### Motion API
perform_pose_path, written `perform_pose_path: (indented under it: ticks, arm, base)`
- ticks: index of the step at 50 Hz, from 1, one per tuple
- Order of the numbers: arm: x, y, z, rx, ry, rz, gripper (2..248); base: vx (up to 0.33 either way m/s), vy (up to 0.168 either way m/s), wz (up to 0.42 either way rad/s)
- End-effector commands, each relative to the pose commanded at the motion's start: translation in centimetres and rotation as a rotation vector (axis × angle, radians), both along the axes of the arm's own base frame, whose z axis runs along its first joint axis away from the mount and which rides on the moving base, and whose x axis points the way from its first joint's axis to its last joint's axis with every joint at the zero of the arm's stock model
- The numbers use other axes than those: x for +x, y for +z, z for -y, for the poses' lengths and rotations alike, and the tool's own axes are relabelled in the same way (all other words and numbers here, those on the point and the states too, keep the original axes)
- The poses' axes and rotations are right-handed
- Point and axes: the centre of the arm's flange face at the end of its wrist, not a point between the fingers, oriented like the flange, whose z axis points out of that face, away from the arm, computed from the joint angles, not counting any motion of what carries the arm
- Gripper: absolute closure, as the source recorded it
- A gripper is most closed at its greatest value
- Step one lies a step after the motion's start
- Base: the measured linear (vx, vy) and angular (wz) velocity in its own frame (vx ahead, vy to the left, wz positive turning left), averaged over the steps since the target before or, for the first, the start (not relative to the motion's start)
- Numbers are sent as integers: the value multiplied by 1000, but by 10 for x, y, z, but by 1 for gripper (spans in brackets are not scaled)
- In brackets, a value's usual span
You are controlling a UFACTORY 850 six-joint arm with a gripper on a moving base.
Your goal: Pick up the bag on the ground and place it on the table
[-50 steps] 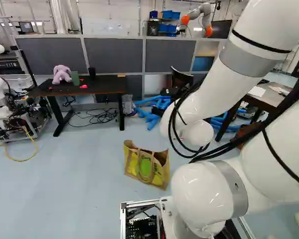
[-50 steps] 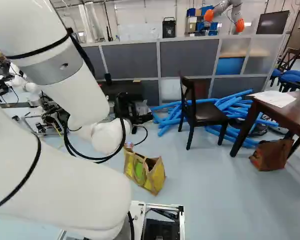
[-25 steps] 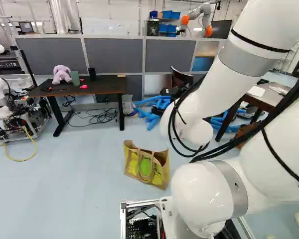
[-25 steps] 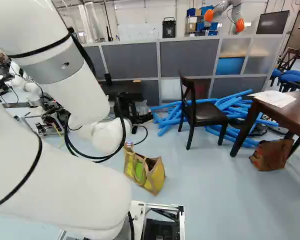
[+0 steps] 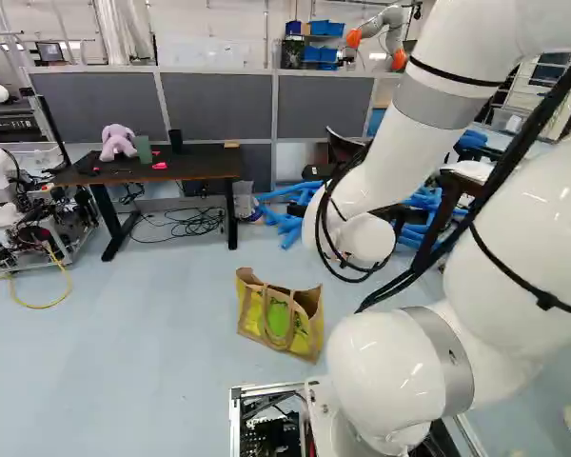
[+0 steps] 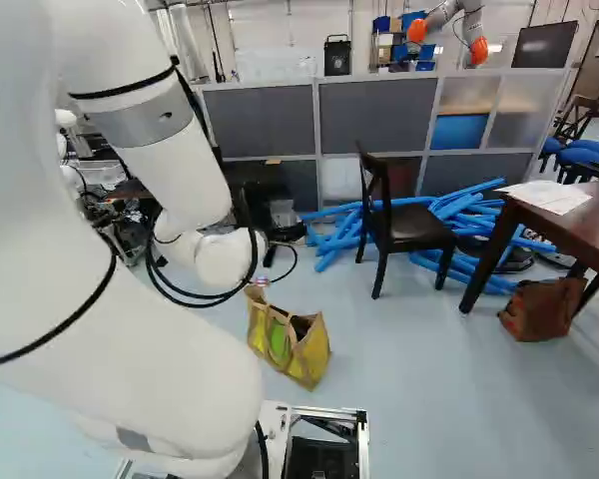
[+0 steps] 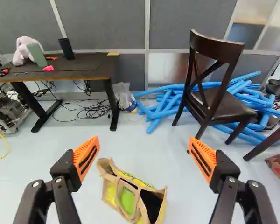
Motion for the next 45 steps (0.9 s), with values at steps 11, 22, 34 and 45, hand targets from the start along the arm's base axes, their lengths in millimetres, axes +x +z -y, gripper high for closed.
perform_pose_path:
  ticks: [11, 22, 34, 45]
  arm:
    - [19, -11, -2, -9, 28, -47, 3]
    - [36, -23, -4, -19, 61, -99, 3]
    - [54, -38, -8, -29, 97, -161, 3]
    - [70, -53, -11, -39, 126, -218, 3]
  base:
    - [0, 0, 0]
    - [0, 0, 0]
    - [0, 0, 0]
    - [0, 0, 0]
